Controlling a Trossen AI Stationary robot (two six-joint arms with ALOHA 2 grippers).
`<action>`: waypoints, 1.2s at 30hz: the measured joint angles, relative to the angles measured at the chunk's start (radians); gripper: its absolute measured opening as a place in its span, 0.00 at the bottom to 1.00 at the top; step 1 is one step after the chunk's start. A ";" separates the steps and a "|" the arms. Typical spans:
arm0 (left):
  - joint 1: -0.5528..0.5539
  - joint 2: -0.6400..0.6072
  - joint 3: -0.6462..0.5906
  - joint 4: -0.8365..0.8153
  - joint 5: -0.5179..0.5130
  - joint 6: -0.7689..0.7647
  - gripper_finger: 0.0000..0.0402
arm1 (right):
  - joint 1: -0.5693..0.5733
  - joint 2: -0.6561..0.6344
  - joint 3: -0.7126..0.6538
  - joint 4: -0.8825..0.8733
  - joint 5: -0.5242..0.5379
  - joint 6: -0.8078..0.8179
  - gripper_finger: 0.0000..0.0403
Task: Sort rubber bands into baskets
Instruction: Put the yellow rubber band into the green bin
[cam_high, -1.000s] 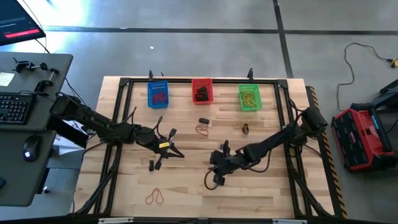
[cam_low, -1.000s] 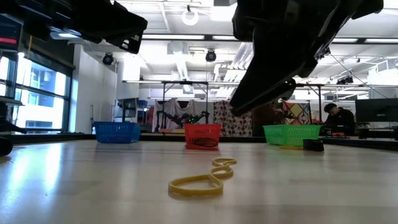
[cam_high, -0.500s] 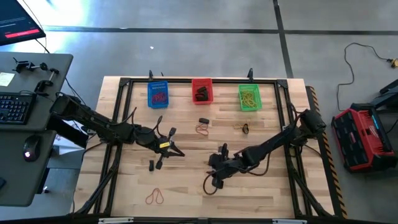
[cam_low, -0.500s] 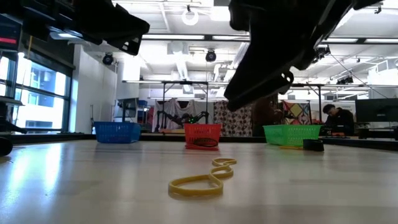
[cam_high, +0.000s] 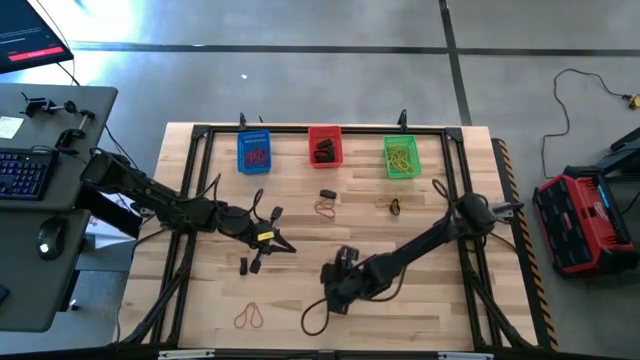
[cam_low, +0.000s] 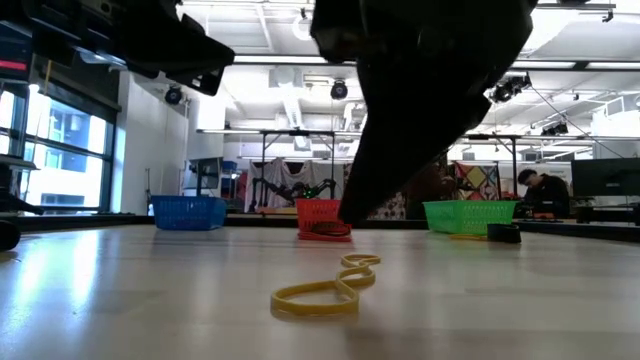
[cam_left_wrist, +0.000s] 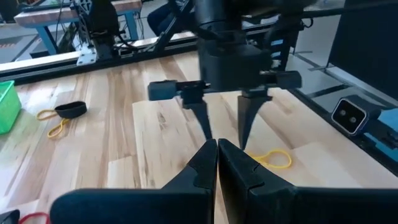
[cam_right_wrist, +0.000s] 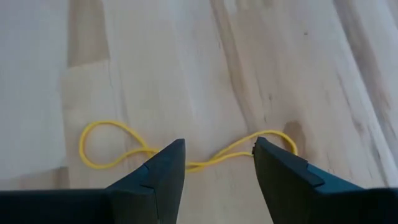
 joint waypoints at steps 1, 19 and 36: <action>0.000 0.000 0.000 -0.005 -0.002 0.000 0.01 | 0.002 0.017 0.024 -0.023 0.000 0.000 0.45; -0.001 0.000 0.000 -0.028 -0.006 -0.010 0.01 | 0.004 0.100 0.103 -0.179 -0.040 0.058 0.33; -0.002 0.000 0.000 -0.056 -0.068 0.035 0.01 | -0.015 0.104 0.137 -0.255 -0.002 0.015 0.01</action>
